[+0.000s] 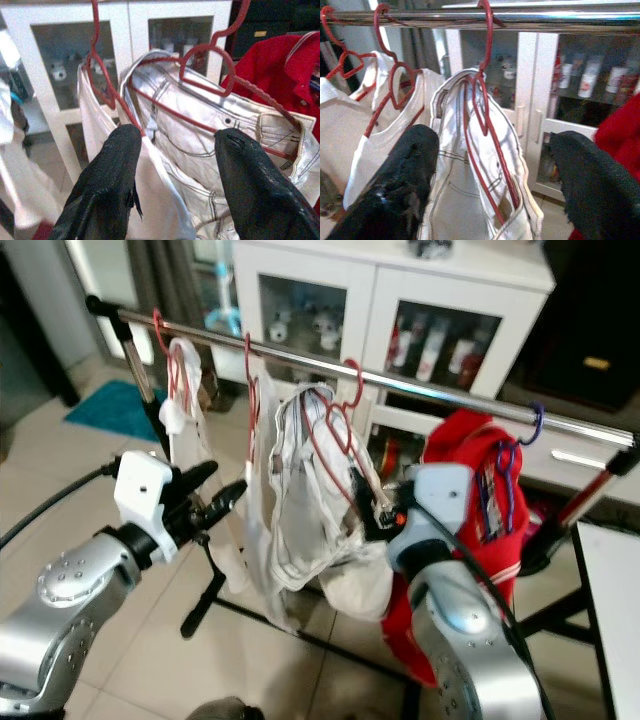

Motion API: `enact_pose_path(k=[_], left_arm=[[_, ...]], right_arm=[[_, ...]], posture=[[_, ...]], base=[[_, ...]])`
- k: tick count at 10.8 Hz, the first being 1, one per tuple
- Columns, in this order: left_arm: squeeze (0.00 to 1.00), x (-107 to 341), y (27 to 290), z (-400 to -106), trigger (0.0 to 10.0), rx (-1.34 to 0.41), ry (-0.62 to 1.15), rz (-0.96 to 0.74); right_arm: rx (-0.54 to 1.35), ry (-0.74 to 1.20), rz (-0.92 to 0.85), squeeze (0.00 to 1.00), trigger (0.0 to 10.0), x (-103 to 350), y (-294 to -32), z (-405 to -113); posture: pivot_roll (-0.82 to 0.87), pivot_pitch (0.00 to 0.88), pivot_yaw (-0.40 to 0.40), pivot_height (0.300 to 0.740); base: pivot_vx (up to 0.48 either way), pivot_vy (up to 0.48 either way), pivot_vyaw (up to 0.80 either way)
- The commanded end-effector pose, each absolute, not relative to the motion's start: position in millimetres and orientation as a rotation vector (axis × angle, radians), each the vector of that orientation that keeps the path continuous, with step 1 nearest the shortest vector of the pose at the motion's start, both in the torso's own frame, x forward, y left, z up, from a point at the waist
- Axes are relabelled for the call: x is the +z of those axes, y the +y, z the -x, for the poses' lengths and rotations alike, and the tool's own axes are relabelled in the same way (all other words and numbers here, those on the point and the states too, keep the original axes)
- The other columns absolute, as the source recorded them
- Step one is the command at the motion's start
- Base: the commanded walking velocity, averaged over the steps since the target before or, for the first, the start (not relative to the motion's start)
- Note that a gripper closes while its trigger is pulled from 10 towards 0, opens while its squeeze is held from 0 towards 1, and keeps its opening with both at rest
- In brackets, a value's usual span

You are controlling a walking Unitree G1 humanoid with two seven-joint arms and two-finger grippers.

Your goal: Hang hanger

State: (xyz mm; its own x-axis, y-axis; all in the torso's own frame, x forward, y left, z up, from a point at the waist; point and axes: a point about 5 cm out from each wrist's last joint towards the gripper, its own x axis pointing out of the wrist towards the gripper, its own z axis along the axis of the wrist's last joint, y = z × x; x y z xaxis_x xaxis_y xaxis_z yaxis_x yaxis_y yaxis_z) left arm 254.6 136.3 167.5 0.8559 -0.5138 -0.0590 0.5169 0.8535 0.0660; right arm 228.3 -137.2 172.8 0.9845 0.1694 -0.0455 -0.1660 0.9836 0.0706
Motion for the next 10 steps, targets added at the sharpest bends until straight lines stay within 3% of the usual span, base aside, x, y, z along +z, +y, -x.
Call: enact_pose_path(k=[1, 6, 9, 10], left_arm=[[0.0, 168.9, 132.3, -254.9, 10.0, -0.547, 0.033, -0.085], [0.0, 168.2, 130.9, -252.5, 10.0, -0.537, 0.035, -0.086], [0.0, 171.3, 131.3, -254.7, 10.0, -0.489, 0.028, -0.058], [0.0, 172.3, 130.5, -257.2, 10.0, -0.481, 0.019, -0.078]], right_arm=[[0.131, 0.051, -0.043, 1.0, 10.0, 171.5, -143.3, -230.0], [0.082, 0.049, -0.125, 1.0, 10.0, 167.4, -145.5, -236.2], [0.108, 0.05, -0.193, 1.0, 10.0, 163.9, -142.4, -235.0], [0.127, 0.051, -0.173, 1.0, 10.0, 163.7, -139.8, -236.4]], posture=[[0.04, 0.049, -0.009, 0.74], [0.05, 0.054, -0.01, 0.74], [0.05, 0.056, -0.008, 0.74], [0.05, 0.056, -0.006, 0.74]], base=[[0.0, 0.472, 0.0], [0.0, 0.471, 0.0], [0.0, 0.0, 0.0], [0.0, 0.0, 0.8]])
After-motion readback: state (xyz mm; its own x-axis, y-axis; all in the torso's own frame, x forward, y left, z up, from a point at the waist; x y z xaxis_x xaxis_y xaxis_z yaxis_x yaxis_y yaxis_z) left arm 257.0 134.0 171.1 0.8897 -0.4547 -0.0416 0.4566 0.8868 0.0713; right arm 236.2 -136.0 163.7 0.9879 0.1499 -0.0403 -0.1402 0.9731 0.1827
